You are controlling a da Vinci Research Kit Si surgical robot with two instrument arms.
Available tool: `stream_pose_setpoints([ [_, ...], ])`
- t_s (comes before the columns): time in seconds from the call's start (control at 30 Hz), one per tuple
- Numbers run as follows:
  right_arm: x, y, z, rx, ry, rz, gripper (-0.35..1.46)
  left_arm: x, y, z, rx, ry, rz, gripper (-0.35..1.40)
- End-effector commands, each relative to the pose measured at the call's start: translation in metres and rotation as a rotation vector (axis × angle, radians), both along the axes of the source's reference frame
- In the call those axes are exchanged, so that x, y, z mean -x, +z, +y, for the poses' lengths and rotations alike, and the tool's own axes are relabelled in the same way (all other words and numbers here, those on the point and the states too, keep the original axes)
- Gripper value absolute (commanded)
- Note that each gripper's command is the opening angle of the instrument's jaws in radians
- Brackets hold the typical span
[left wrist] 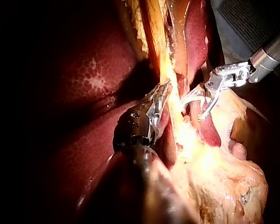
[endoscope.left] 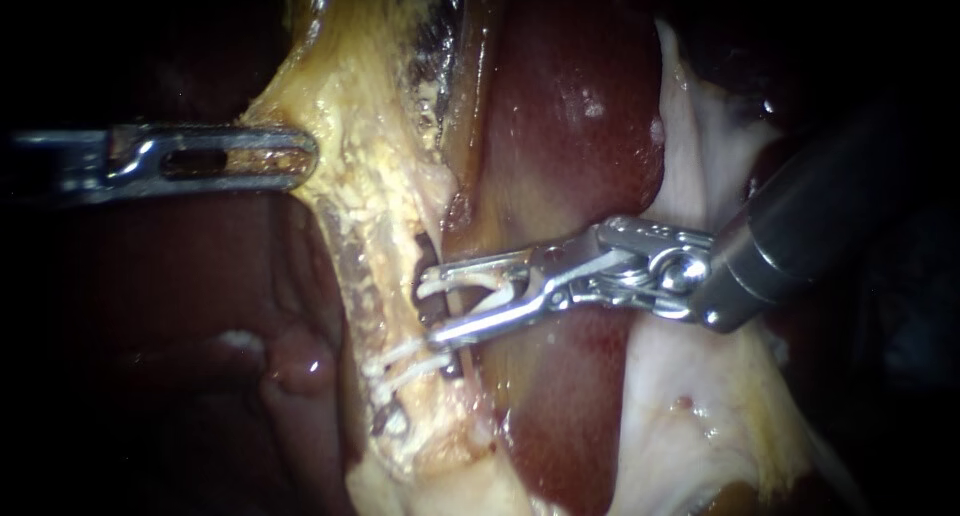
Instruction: Clipping third clip left tube
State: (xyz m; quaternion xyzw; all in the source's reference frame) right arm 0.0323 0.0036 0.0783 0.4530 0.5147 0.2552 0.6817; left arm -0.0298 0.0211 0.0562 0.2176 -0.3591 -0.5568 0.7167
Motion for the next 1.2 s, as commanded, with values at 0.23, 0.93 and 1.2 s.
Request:
stream_pose_setpoints([
  [0.23,-0.0018,0.0008,-0.0009,-0.004,-0.024,0.012,0.54,0.0000,0.0000,0.0000,0.000,0.000,0.000,-0.35],
  [0.93,-0.0015,-0.0010,0.0006,-0.068,-0.037,0.188,0.51,-0.0007,0.0000,0.0004,-0.002,0.004,-0.003,-0.35],
  [1.2,-0.0024,-0.0010,0.0005,-0.125,-0.045,0.237,0.51,-0.0009,0.0005,0.0007,-0.001,0.003,-0.001,-0.35],
])
